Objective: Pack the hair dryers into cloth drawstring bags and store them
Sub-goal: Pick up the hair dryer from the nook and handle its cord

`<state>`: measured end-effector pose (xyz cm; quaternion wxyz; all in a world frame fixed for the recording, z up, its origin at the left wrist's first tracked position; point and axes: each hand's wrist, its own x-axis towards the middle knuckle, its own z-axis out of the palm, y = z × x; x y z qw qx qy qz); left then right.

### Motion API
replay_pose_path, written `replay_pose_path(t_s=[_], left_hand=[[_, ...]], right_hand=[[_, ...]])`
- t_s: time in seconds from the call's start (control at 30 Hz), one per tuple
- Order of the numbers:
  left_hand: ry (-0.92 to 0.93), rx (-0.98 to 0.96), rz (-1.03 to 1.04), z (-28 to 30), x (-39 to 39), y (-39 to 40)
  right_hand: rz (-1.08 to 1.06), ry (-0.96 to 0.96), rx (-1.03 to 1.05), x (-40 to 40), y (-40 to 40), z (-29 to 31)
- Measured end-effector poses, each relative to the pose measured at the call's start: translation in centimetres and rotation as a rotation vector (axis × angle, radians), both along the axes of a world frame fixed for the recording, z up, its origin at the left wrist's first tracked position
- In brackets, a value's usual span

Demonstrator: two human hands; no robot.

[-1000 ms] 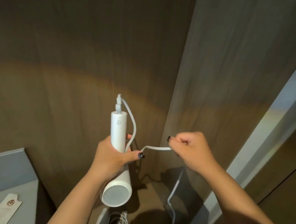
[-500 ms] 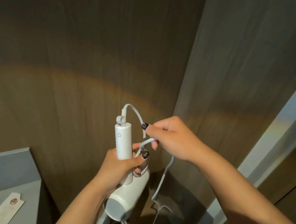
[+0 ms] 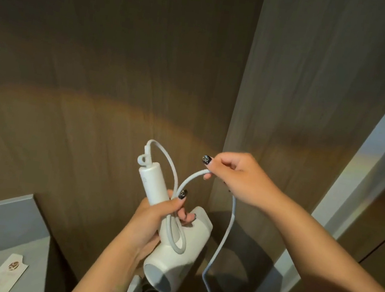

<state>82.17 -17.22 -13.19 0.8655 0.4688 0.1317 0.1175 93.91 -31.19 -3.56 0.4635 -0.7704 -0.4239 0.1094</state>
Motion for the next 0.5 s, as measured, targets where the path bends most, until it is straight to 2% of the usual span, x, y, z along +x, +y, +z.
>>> replay_pose_path(t_s=[0.17,0.3,0.4,0.5], left_hand=[[-0.098,-0.123,0.082,0.7,0.3,0.1],[-0.083,-0.308,0.187,1.3,0.6,1.0],[-0.048,-0.173,0.189,1.3,0.4,1.3],[-0.048,-0.051,0.103,0.9,0.6,0.4]], right_hand=[[0.025,0.405,0.038,1.6,-2.4,-4.0],[-0.128,0.58,0.15,1.7,-4.0,-8.1],[-0.221,0.718,0.343,1.6,-4.1,-8.0],[-0.214,0.733,0.4,1.2,-3.0,-5.9]])
